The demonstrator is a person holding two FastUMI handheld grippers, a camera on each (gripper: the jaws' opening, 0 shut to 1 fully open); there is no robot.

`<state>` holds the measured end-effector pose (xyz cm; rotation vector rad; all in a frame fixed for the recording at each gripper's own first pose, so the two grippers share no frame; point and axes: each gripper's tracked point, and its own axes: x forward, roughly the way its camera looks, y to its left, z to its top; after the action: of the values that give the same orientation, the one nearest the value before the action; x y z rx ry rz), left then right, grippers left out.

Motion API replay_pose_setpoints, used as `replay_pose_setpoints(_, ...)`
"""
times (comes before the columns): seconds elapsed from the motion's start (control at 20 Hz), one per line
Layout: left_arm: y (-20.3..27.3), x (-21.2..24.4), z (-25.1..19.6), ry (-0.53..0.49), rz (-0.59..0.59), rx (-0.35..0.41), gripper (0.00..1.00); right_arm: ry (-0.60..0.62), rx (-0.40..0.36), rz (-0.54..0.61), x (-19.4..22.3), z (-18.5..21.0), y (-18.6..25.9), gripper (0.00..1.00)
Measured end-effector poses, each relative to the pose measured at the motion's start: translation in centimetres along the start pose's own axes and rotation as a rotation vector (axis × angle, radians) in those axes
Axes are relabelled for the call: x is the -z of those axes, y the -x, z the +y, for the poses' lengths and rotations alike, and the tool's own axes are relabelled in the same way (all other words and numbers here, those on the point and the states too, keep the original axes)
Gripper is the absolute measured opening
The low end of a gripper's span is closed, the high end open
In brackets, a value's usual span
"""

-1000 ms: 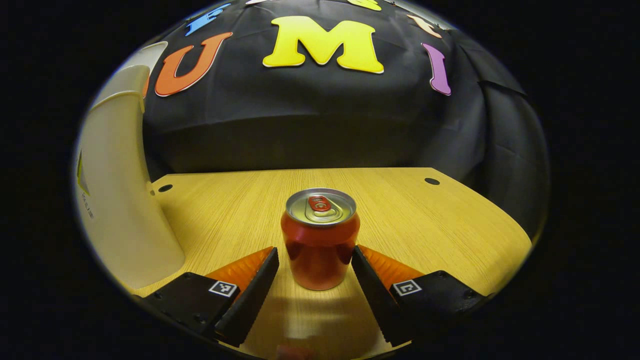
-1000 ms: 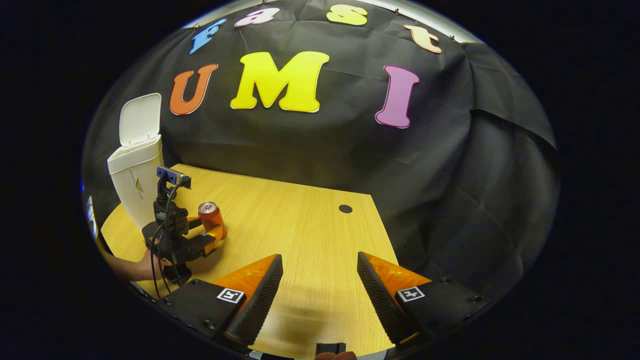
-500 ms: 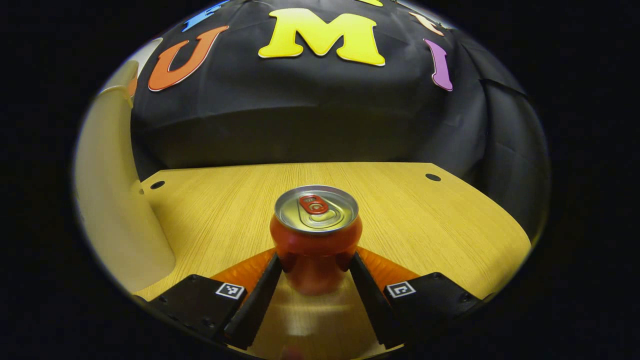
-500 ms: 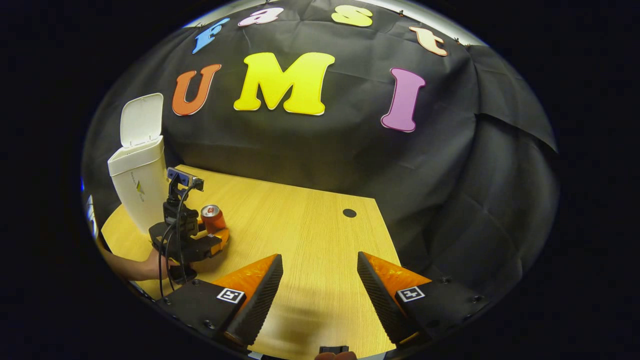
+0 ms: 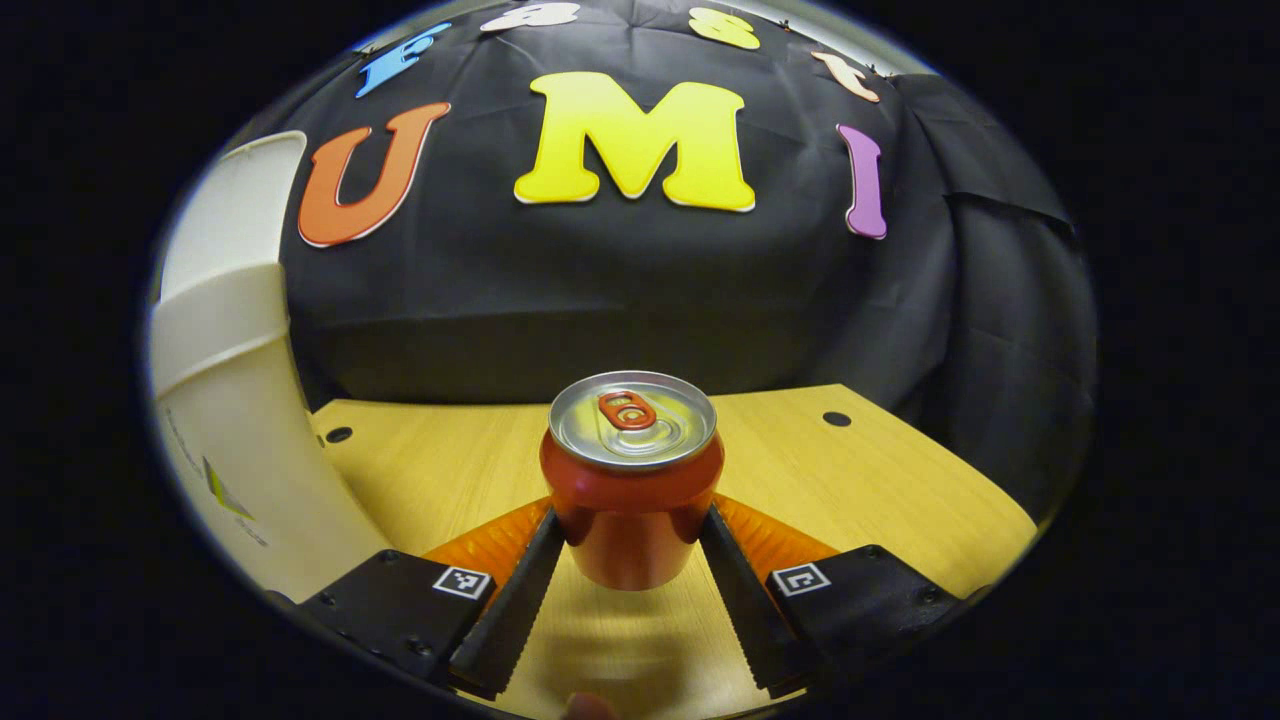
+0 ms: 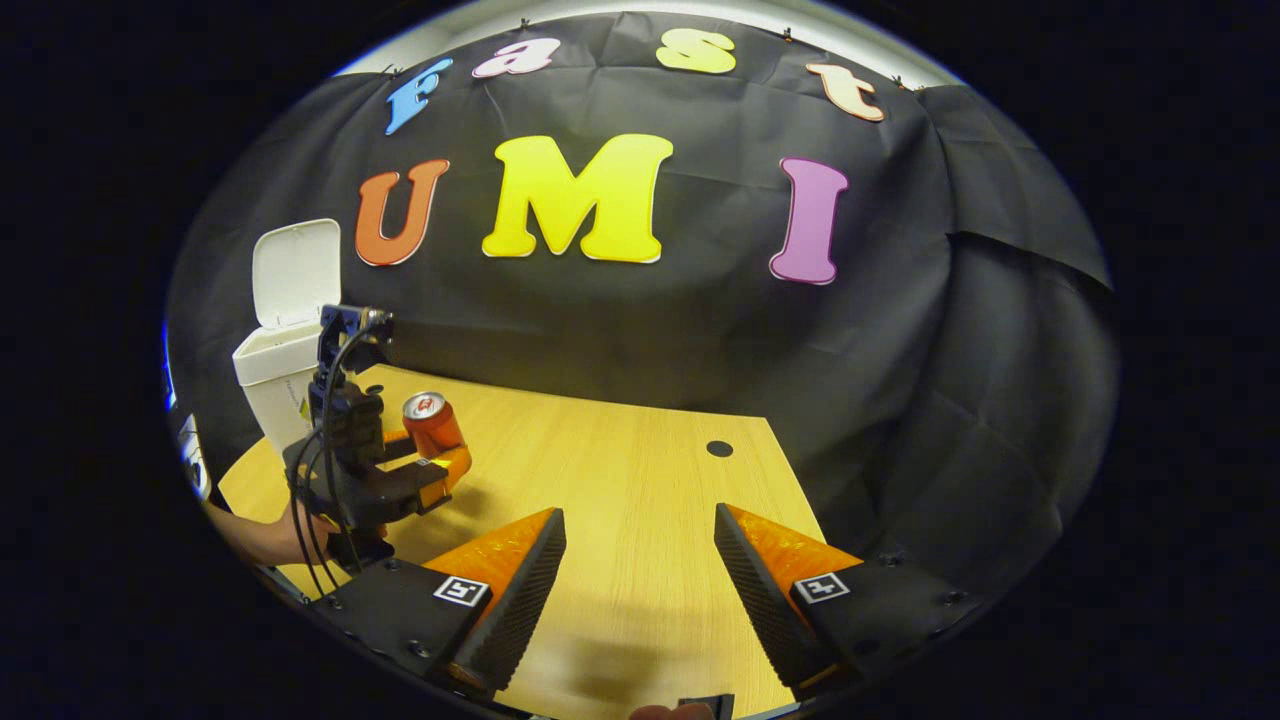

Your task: Press the lid of the desktop garbage bin to open it, pick up the crumpled paper on the desktop and throw it into the bin, then pick up the pop can on the desktop and drop it into the bin, and finally close the garbage bin lid.

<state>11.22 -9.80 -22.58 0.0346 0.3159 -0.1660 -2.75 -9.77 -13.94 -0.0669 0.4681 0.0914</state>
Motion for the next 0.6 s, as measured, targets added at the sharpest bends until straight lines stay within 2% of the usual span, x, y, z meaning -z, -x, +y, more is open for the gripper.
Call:
replay_pose_setpoints(0.25,3.8,-9.1,4.3,0.044,-0.109,-0.108,0.86,-0.026,-0.031,-0.052,-1.7,1.3,0.9,0.94)
replay_pose_setpoints(0.4,5.4,-13.7,8.9,0.052,-0.179,-0.203,0.86,-0.048,-0.046,-0.077,-2.4,1.6,1.4,0.94)
replay_pose_setpoints(0.6,7.5,-17.3,16.2,0.057,-0.220,-0.346,0.86,-0.087,-0.072,-0.089,-3.3,2.8,0.8,0.94)
